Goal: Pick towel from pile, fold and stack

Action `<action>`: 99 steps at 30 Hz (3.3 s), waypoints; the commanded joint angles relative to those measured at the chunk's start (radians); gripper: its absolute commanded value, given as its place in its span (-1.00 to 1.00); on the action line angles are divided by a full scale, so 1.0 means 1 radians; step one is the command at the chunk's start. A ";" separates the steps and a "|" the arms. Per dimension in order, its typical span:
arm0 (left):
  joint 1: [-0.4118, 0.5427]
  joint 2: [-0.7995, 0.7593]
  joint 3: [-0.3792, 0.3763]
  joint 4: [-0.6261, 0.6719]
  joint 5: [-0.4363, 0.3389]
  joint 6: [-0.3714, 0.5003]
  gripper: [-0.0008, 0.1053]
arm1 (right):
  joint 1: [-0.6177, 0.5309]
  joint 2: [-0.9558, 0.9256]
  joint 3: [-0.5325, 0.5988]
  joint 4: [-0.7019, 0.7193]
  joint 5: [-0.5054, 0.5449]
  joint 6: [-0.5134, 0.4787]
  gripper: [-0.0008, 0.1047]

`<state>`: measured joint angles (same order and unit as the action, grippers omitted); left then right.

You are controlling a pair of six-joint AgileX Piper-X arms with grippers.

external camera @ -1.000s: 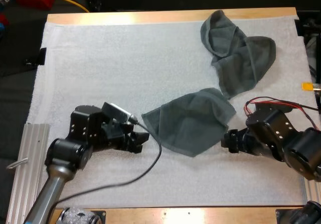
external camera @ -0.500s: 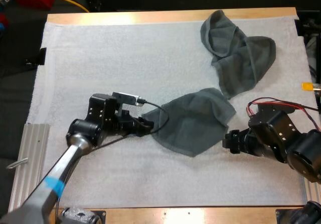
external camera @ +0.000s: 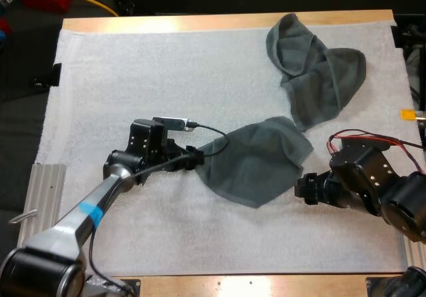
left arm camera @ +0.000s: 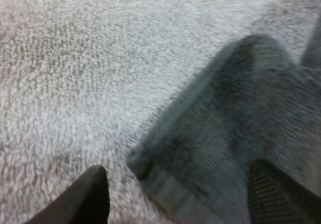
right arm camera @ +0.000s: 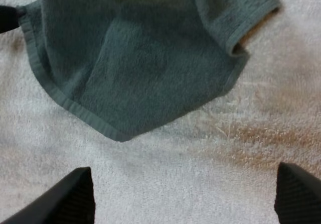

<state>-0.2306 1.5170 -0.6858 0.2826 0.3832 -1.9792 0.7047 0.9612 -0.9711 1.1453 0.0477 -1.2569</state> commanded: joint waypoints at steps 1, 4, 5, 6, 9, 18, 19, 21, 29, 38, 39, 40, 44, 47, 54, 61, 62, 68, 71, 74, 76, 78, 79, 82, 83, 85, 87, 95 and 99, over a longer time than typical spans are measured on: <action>-0.003 0.014 -0.021 -0.019 -0.013 -0.013 0.11 | -0.002 -0.010 0.000 0.004 -0.006 0.005 0.36; -0.003 0.052 -0.060 -0.019 -0.008 -0.013 0.11 | -0.002 -0.010 0.000 0.009 -0.006 0.005 0.36; -0.003 0.058 -0.068 -0.017 -0.002 -0.013 0.11 | -0.002 -0.010 0.000 0.012 -0.006 0.005 0.36; -0.003 0.071 -0.083 -0.011 0.005 -0.013 0.11 | -0.002 -0.010 0.000 0.016 -0.006 0.005 0.36; -0.003 0.101 -0.106 0.013 0.009 -0.013 0.11 | -0.002 -0.010 0.000 0.022 -0.006 0.005 0.36; -0.003 0.139 -0.115 0.083 0.080 -0.013 0.11 | -0.002 -0.010 0.000 0.021 -0.006 0.005 0.36; -0.003 0.139 -0.115 0.083 0.118 -0.013 0.11 | -0.002 -0.010 0.000 0.019 -0.006 0.005 0.36; -0.003 0.139 -0.115 0.084 0.160 -0.019 0.11 | -0.002 -0.010 0.000 0.020 -0.006 0.005 0.36; -0.003 0.139 -0.115 0.110 0.176 -0.021 -0.05 | -0.002 -0.010 0.000 0.020 -0.006 0.005 0.36; -0.003 0.133 -0.115 0.135 0.166 -0.021 -0.80 | -0.002 -0.010 0.000 0.020 -0.001 0.005 0.36; -0.003 0.124 -0.115 0.154 0.152 -0.017 -0.95 | -0.002 -0.010 0.000 0.020 0.001 0.005 0.36; -0.003 0.110 -0.115 0.172 0.131 -0.002 -0.98 | -0.002 -0.010 0.000 0.020 0.001 0.005 0.36; 0.004 0.021 -0.115 0.237 0.033 0.098 -0.98 | -0.002 -0.010 0.000 0.019 0.001 0.005 0.36; 0.030 -0.063 -0.115 0.290 -0.040 0.151 -0.98 | -0.002 -0.010 0.000 0.016 0.001 0.005 0.36; 0.151 -0.250 -0.115 0.376 -0.094 0.212 -0.98 | -0.002 -0.010 0.000 -0.009 -0.003 0.005 0.36; 0.217 -0.296 -0.115 0.516 -0.190 0.268 -0.98 | -0.002 -0.010 0.006 -0.027 -0.116 -0.003 0.36; 0.217 -0.296 -0.115 0.519 -0.223 0.279 -0.98 | -0.002 -0.010 0.013 -0.032 -0.154 -0.003 0.36; 0.217 -0.296 -0.115 0.520 -0.319 0.287 -0.98 | -0.002 -0.010 0.128 -0.156 -0.240 0.007 0.36; 0.217 -0.296 -0.115 0.520 -0.307 0.287 -0.98 | -0.002 -0.010 0.208 -0.266 -0.293 0.050 0.36; 0.217 -0.296 -0.115 0.518 -0.280 0.287 -0.98 | -0.002 -0.010 0.291 -0.396 -0.350 0.092 0.36; 0.217 -0.296 -0.115 0.517 -0.266 0.287 -0.97 | -0.002 -0.008 0.348 -0.505 -0.359 0.141 0.36; 0.217 -0.296 -0.115 0.514 -0.247 0.287 -0.90 | -0.002 -0.006 0.383 -0.584 -0.361 0.180 0.36; 0.217 -0.296 -0.115 0.513 -0.235 0.287 -0.86 | -0.002 -0.002 0.400 -0.627 -0.367 0.201 0.36; 0.217 -0.296 -0.115 0.513 -0.202 0.287 -0.87 | -0.002 0.033 0.423 -0.707 -0.387 0.237 0.36; 0.217 -0.296 -0.115 0.513 -0.194 0.287 -0.92 | -0.002 0.049 0.424 -0.717 -0.389 0.238 0.36; 0.217 -0.296 -0.115 0.513 -0.178 0.287 -0.98 | -0.002 0.095 0.424 -0.760 -0.395 0.238 0.36; 0.217 -0.296 -0.115 0.513 -0.168 0.287 -0.98 | -0.002 0.137 0.424 -0.812 -0.413 0.245 0.36; 0.217 -0.296 -0.115 0.521 -0.169 0.285 -0.58 | -0.002 0.275 0.424 -0.906 -0.441 0.270 0.36; 0.217 -0.296 -0.115 0.521 -0.169 0.272 -0.02 | -0.002 0.326 0.424 -0.966 -0.450 0.295 0.36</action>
<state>-0.0128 1.2272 -0.7953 0.8065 0.2079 -1.6977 0.7047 1.2853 -0.5483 0.1989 -0.3801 -0.9637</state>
